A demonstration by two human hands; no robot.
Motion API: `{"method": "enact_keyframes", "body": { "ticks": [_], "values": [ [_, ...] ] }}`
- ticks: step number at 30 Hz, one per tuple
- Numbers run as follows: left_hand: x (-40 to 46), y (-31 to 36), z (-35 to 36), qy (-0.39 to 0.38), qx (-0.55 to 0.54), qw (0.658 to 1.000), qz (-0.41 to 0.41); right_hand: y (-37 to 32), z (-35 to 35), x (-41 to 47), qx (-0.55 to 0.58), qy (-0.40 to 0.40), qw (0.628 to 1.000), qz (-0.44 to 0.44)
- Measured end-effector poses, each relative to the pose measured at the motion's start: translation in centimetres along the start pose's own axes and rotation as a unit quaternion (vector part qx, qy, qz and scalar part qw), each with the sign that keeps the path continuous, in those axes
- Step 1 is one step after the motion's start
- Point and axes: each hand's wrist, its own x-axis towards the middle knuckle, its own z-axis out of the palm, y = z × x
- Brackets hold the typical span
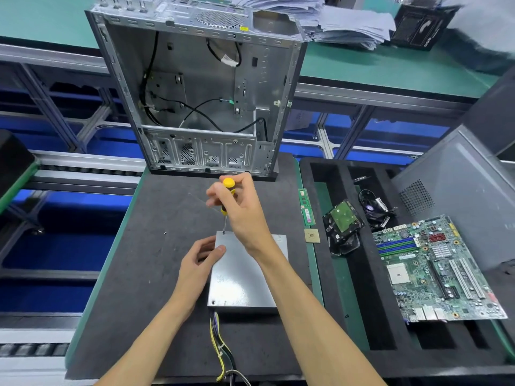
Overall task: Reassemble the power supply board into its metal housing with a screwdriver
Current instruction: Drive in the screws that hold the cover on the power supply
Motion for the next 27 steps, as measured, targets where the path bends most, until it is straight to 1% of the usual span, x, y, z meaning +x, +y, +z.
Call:
{"method": "enact_keyframes", "body": {
  "ticks": [5, 12, 19, 23, 27],
  "values": [
    [0.05, -0.1, -0.06, -0.004, -0.001, 1.0, -0.001, -0.22, 0.1, -0.37, 0.006, 0.016, 1.0, 0.003],
    [0.02, -0.09, -0.19, -0.003, -0.002, 1.0, 0.002, -0.1, 0.12, -0.19, 0.018, 0.009, 1.0, 0.014],
    [0.0, -0.08, -0.2, -0.005, -0.006, 1.0, 0.003, 0.11, -0.11, -0.04, 0.047, 0.006, 0.999, 0.0],
    [0.05, -0.16, -0.22, -0.005, -0.004, 1.0, 0.002, 0.23, -0.13, 0.18, 0.045, -0.003, 0.999, 0.009],
    [0.06, -0.21, -0.21, -0.006, -0.002, 1.0, 0.005, 0.15, 0.01, 0.27, 0.031, 0.013, 0.999, 0.021]
  ]
}}
